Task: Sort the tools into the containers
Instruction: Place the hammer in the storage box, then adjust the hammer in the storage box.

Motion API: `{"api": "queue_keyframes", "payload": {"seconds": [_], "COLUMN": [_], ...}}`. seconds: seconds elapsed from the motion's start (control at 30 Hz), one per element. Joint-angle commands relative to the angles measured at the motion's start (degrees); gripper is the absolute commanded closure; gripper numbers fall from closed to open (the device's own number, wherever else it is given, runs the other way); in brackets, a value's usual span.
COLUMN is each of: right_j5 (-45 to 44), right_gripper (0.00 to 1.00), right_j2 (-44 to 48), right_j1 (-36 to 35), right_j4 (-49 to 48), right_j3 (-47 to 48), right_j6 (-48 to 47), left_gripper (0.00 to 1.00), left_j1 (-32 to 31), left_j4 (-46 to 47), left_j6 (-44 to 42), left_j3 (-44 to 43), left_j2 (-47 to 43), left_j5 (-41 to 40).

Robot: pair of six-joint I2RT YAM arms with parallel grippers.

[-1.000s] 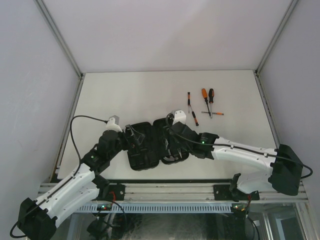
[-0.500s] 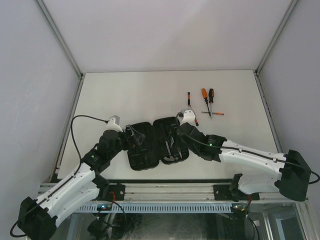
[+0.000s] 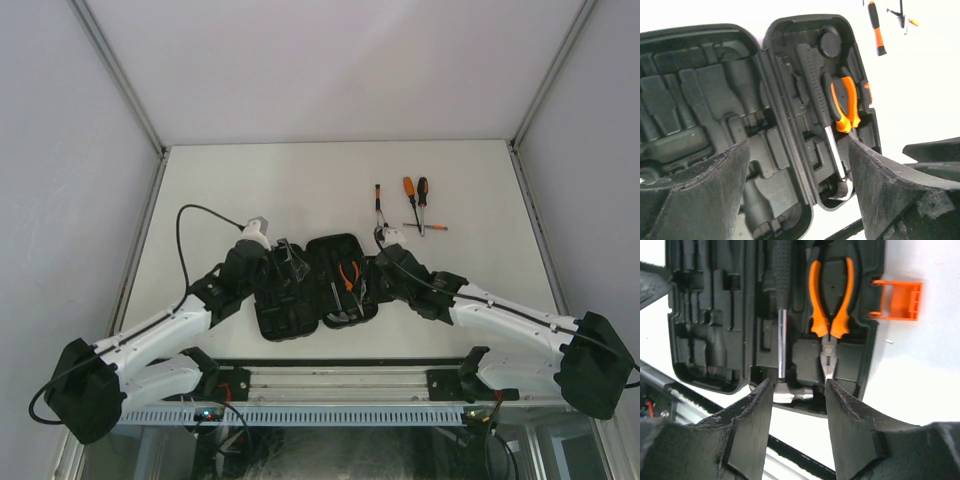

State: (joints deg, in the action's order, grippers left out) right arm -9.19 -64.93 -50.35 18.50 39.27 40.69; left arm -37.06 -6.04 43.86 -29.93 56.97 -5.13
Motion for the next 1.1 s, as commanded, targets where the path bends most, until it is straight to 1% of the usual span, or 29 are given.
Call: {"api": "queue_keyframes", "payload": {"seconds": [0.0, 0.1, 0.27, 0.43, 0.6, 0.87, 0.97, 1.07], "right_j5": [9.7, 9.9, 10.2, 8.8, 9.5, 8.7, 7.8, 6.7], "right_gripper": [0.55, 0.58, 0.6, 0.62, 0.64, 0.7, 0.73, 0.79], "right_j2": [-1.5, -5.4, -13.1, -18.8, -23.5, -28.5, -29.1, -29.1], "right_j1": [0.3, 0.5, 0.4, 0.6, 1.2, 1.2, 0.8, 0.5], "right_j4": [-7.7, -8.8, -9.0, -8.7, -9.1, -7.3, -6.6, -5.9], "right_j3": [0.4, 1.8, 7.0, 10.6, 12.7, 15.5, 16.0, 16.2], "right_j6": [-2.5, -2.7, -5.8, -7.3, -8.1, -8.6, -8.6, -8.7], "left_gripper": [0.19, 0.22, 0.22, 0.24, 0.26, 0.27, 0.27, 0.27], "left_j1": [-0.8, -0.8, -0.8, -0.7, -0.7, -0.6, -0.6, -0.5], "left_j4": [3.6, 3.6, 3.1, 1.8, 1.8, 1.6, 1.7, 1.9], "left_j6": [-1.3, -0.7, -0.2, -0.4, -0.3, -0.3, 0.0, 0.1], "left_j3": [-4.9, -4.2, -0.5, 1.9, 3.4, 4.0, 4.4, 4.6], "left_j2": [3.4, 3.9, 1.3, -1.1, -0.9, -1.0, -0.8, -0.2], "left_j5": [1.2, 0.9, -0.8, -2.3, -2.6, -2.9, -3.0, -3.0]}}
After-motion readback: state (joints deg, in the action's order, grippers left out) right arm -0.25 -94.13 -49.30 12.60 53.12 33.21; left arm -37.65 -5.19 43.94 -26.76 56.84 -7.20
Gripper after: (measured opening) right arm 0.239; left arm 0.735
